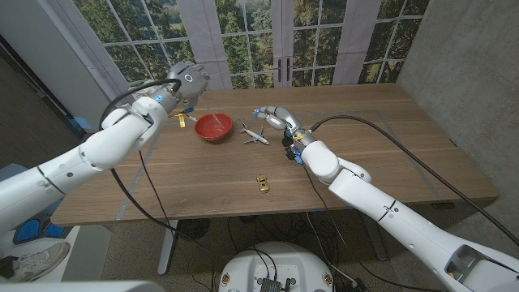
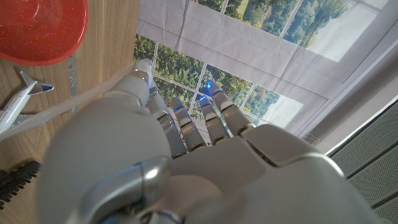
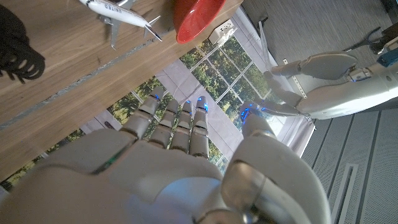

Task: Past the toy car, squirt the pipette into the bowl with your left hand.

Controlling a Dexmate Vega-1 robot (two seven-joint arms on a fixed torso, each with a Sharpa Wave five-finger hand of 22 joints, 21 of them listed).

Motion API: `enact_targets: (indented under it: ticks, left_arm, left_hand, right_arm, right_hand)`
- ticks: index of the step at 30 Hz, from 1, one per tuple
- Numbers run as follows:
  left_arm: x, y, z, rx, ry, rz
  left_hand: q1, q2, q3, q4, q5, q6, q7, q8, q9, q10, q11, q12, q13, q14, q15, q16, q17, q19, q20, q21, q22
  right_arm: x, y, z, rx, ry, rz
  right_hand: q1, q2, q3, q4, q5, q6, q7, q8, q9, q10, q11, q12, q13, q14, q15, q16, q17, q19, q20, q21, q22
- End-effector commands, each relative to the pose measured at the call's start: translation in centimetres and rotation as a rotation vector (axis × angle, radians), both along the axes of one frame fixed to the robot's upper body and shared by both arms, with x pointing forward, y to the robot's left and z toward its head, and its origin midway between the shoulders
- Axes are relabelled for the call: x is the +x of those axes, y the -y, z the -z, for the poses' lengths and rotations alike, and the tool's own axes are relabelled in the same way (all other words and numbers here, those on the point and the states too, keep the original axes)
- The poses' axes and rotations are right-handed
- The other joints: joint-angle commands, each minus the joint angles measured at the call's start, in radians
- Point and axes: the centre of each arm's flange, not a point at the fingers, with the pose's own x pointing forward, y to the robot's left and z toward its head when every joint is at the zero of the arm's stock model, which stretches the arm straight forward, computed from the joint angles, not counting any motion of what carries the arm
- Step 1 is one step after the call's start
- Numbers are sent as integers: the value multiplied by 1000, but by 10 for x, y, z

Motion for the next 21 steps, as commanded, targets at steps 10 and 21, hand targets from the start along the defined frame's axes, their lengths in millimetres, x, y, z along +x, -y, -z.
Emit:
enact_targets:
  ticks: [10, 21]
  left_arm:
    - [3, 9, -6, 59, -8, 10]
    - [2, 9, -5, 72, -6, 14]
  left_hand:
    - [14, 6, -9, -2, 5, 5, -12, 7, 4, 8, -2, -2, 6, 10, -160, -1, 1, 7, -9, 5, 3]
    - [15, 8, -13, -2, 5, 4, -11, 7, 4, 11, -2, -2, 6, 10, -160, -1, 2, 7, -9, 5, 3]
  right_arm:
    - [8, -19, -4, -3, -11, -5]
    - [7, -31, -6, 3, -1, -2]
  right_hand:
    - [31, 0, -5, -4, -4, 30, 2, 11, 3, 21, 1, 8, 6, 16, -20, 13, 8, 10, -8, 8, 5]
    - [43, -2, -14, -2, -7, 78, 13, 26, 5, 57, 3, 22, 13, 67, -23, 40, 19, 49, -7, 22, 6]
